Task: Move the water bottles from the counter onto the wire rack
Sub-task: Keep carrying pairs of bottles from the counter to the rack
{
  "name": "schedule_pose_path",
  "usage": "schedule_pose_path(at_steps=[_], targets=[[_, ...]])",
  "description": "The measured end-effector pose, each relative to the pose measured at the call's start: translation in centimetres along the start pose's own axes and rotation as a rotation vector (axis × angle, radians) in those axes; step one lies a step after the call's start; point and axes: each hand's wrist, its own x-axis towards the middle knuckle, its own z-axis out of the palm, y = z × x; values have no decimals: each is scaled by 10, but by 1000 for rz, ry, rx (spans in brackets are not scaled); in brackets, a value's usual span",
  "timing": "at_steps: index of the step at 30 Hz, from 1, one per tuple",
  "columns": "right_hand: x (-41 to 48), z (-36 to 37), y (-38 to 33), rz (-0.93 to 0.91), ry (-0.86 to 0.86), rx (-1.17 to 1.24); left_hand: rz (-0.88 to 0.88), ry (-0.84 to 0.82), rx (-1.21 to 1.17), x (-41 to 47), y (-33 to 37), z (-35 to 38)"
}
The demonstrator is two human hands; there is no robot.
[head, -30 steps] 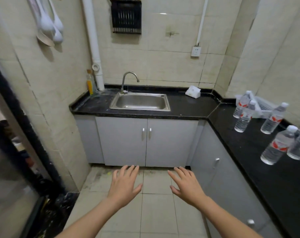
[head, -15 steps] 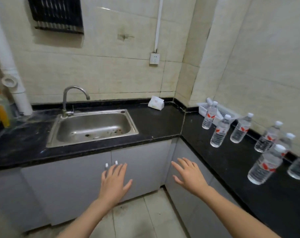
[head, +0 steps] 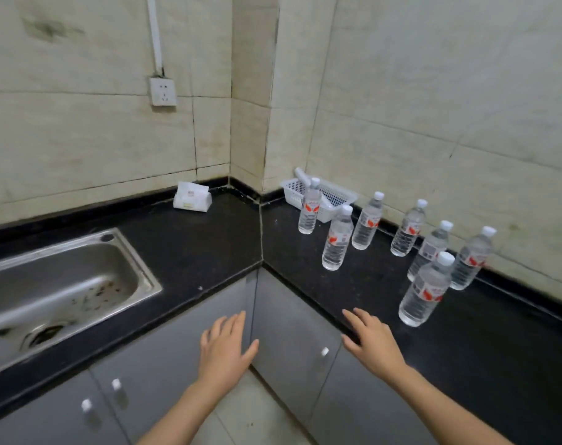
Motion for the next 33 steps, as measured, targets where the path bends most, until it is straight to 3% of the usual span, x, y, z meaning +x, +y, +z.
schedule_pose_path(at_steps=[12,19,25,33], targets=[[176,42,43,210,-32,388,-119,38,45,189,8,-3],[219,67,46,379,-10,648,-182,-96,-34,238,30,45],[257,74,33,536,132,817,-183,-129,-101,295,37,63],[301,91,19,891,438,797,-80,-125,-290,402,58,79]])
